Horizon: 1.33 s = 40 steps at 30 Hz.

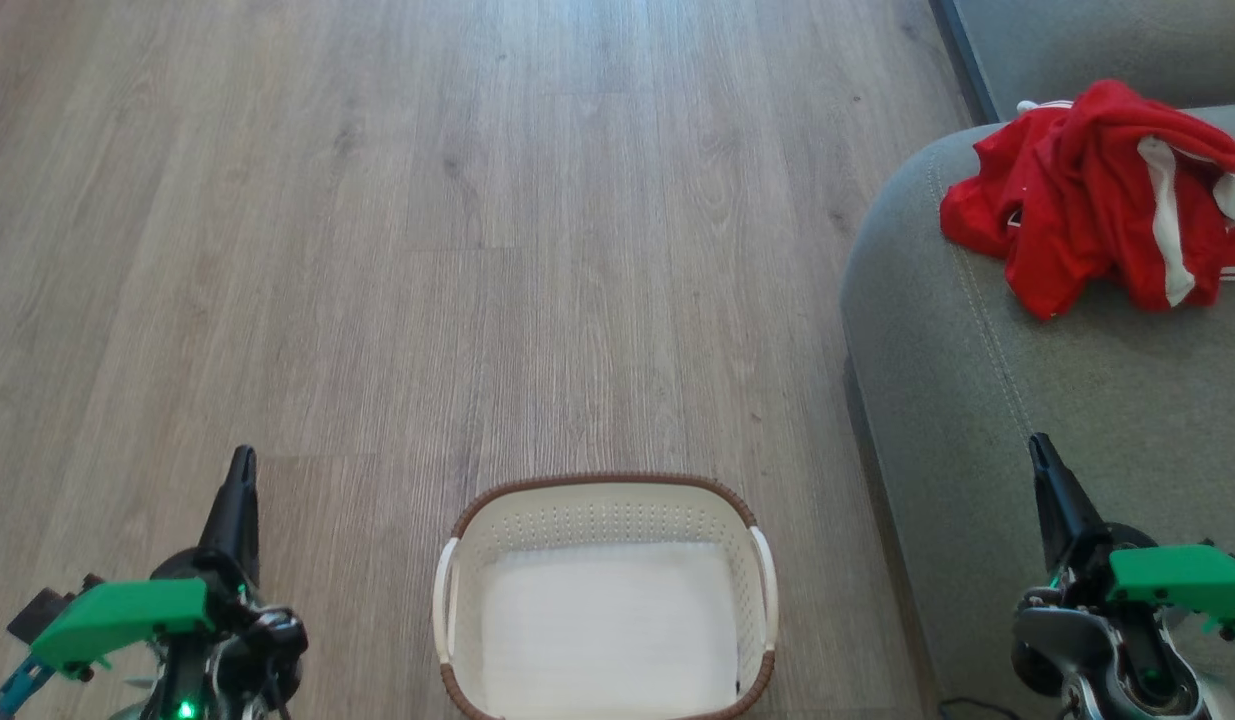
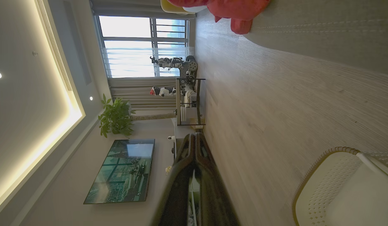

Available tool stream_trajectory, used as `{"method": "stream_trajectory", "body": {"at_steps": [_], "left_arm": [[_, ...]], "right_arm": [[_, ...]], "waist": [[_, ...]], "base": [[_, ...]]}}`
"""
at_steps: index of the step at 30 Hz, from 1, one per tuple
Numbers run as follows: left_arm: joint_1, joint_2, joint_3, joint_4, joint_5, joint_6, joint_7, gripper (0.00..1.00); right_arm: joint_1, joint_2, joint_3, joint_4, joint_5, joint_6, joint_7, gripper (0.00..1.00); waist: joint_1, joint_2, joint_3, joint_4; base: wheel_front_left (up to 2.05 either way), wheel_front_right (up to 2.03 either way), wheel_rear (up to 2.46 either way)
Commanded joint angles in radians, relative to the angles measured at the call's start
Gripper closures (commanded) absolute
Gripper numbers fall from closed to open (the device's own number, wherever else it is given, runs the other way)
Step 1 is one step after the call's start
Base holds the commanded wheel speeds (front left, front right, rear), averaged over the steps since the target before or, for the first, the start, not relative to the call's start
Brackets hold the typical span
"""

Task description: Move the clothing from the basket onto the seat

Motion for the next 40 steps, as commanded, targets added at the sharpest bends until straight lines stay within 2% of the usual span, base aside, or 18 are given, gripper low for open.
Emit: {"method": "stream_trajectory", "body": {"at_steps": [1,40], "left_arm": [[-0.05,0.005,0.036,-0.027,0.001,-0.007,0.007,1.0],[-0.05,0.004,0.038,-0.027,0.002,-0.007,0.008,1.0]], "right_arm": [[-0.052,-0.004,0.017,-0.039,0.006,0.0,0.007,1.0],[-0.052,-0.004,0.017,-0.039,0.006,0.0,0.007,1.0]], "waist": [[0.0,-0.0001,0.0,0.0],[0.0,-0.0001,0.0,0.0]], "base": [[0.0,0.0,0.0],[0.0,0.0,0.0]]}}
